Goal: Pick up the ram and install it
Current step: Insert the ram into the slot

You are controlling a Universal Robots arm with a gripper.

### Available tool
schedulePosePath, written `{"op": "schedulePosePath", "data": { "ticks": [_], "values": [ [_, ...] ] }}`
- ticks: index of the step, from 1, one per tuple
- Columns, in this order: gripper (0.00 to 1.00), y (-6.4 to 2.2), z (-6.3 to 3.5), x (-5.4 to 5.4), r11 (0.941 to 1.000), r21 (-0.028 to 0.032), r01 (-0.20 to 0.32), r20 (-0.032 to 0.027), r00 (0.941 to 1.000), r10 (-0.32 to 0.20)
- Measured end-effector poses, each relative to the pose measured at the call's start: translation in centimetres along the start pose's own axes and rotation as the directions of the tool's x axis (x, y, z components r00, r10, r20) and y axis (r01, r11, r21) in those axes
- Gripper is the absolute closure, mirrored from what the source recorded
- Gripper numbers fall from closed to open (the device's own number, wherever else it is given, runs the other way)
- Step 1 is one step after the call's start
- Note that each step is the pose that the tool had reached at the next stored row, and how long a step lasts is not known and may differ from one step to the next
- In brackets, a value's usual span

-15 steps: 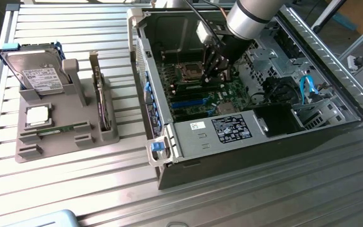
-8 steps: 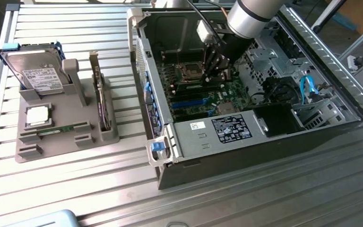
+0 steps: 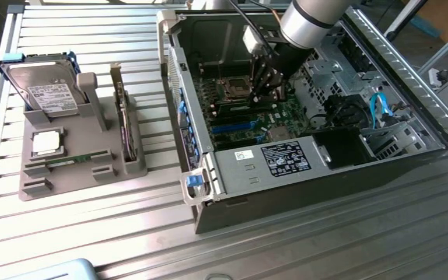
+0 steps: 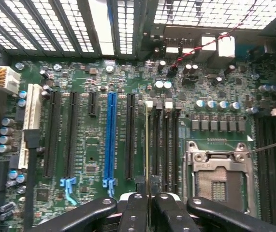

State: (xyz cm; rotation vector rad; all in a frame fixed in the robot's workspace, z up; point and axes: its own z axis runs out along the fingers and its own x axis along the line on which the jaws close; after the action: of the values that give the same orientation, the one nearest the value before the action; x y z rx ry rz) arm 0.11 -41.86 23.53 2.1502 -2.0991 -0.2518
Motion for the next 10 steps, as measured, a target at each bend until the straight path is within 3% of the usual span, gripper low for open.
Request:
{"op": "schedulePosePath", "data": {
  "ticks": [3,5,9,10],
  "values": [
    [0.88,0.01,-0.01,0.0,1.0,0.0,0.0,-0.0008,1.0,0.0],
    [0.88,0.01,-0.01,0.0,1.0,0.0,0.001,0.0033,1.0,-0.001],
    [0.88,0.01,0.0,0.0,1.0,0.0006,0.006,0.029,0.9996,-0.006],
    [0.88,0.01,0.0,-0.01,1.0,0.0008,0.006,0.0303,0.9995,-0.006]
  ]
}}
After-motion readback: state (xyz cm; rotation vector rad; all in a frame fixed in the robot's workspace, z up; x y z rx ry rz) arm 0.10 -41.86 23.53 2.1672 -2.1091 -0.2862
